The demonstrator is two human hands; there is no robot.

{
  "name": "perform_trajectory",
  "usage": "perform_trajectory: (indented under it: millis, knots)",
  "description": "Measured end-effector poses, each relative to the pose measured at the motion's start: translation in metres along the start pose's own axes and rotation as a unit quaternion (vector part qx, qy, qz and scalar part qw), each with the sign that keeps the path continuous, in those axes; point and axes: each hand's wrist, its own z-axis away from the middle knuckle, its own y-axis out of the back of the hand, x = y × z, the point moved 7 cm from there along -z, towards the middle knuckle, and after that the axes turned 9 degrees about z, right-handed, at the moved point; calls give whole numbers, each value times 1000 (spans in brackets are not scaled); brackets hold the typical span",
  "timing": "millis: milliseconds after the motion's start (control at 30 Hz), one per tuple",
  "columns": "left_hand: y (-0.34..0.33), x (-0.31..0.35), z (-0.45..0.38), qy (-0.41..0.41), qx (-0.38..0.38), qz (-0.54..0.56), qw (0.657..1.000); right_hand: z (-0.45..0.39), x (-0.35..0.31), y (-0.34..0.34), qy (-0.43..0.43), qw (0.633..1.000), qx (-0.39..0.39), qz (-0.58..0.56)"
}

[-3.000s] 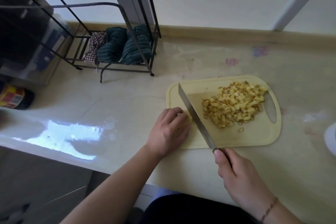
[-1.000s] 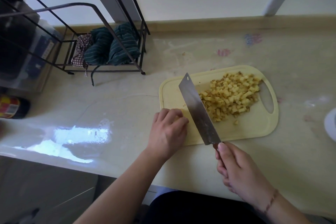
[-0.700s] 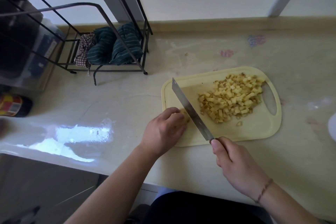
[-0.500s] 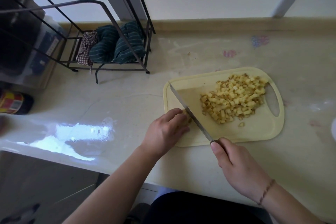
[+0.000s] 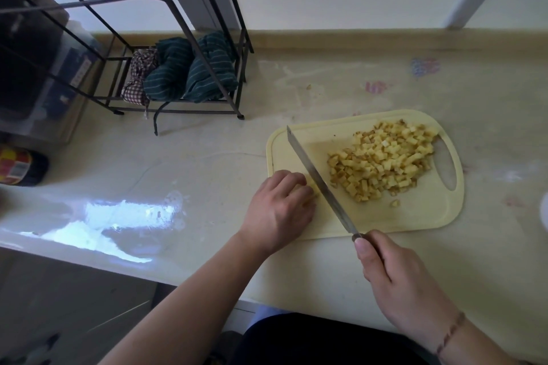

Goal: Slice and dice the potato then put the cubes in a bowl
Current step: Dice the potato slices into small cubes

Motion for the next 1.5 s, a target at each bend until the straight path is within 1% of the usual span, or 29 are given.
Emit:
perform_trajectory:
  millis: [67,200,367,467,567,700,900,1100,1233,1400,1500]
  knots:
    - [-5,1,-1,-8,-8,9,1000,3,-1,-2,4,1000,-1,4]
    - [-9,-1,0,4,-13,11,1000,9,2,-5,4,1000,-1,19]
    - [-9,-1,1,14,-9,13,1000,17,5,-10,-7,999,-20,24]
    - [-10,-3,0,20,0,27,999,-2,1,-13,-1,999,-6,44]
    - [-7,-2,1,19,5,44,999,-20,2,-9,-6,999,5,36]
    - [0,-2,5,3,9,49,999,-15,8,2,-18,1000,17,15]
    - [0,-1,7,-2,8,51,999,-3,2,-4,6,1000,4,11]
    - [-2,-1,5,1,4,47,999,2,-1,-7,20,999,-14,44]
    - [-2,-3,6,7,9,53,999,4,-4,-11,22,998,-29,47]
    - [-4,-5,7,17,24,66,997,-16,-6,-21,25,997,-16,65]
    - [-4,-6,7,12,21,72,997,-17,1,-12,10,998,1,61]
